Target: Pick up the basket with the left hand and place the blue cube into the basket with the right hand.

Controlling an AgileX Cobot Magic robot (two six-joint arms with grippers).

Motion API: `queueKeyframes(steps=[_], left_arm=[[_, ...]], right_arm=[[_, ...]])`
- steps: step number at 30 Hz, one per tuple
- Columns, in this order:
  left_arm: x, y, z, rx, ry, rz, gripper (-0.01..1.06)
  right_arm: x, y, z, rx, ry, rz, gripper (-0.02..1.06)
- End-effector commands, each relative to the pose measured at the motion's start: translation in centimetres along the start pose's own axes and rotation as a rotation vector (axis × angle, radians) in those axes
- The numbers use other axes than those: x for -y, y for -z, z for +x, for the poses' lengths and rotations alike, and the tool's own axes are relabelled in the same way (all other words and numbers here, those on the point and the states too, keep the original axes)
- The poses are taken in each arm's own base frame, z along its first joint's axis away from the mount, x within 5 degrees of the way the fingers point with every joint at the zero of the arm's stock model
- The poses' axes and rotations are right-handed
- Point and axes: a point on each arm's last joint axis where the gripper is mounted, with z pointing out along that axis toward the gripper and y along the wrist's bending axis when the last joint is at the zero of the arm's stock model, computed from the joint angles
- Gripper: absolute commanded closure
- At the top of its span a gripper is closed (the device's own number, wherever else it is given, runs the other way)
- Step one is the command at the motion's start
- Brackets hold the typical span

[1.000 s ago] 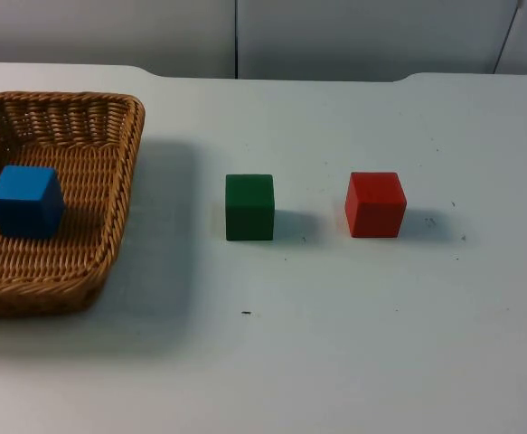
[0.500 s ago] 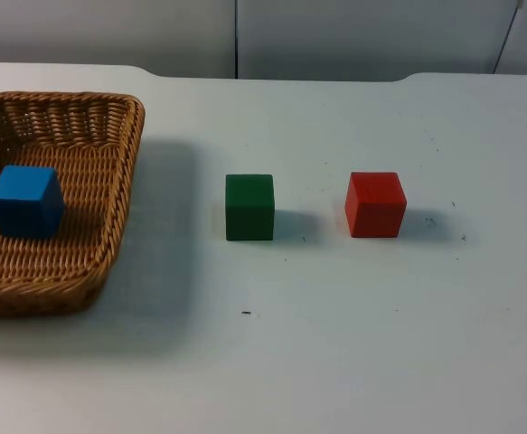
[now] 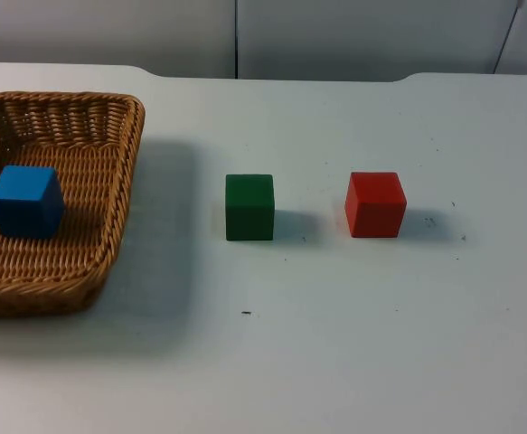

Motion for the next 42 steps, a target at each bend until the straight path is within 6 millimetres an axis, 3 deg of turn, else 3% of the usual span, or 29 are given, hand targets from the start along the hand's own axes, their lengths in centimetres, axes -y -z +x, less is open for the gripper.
queueKeyframes(steps=[1, 2, 4, 26, 42], left_arm=[[0.08, 0.03, -0.02, 0.014, 0.003, 0.013, 0.11], [0.08, 0.03, -0.02, 0.014, 0.003, 0.013, 0.04], [0.08, 0.03, -0.02, 0.014, 0.003, 0.013, 0.00], [0.08, 0.03, -0.02, 0.014, 0.003, 0.013, 0.00], [0.08, 0.03, -0.02, 0.014, 0.003, 0.013, 0.00]], right_arm=[[-0.05, -0.19, 0.14, 0.002, 0.006, -0.002, 0.00], [-0.05, -0.19, 0.14, 0.002, 0.006, -0.002, 0.00], [-0.05, -0.19, 0.14, 0.002, 0.006, -0.002, 0.00], [-0.06, -0.18, 0.14, 0.002, 0.000, 0.011, 0.00], [-0.52, 0.14, 0.27, -0.034, -0.261, 0.510, 0.00]])
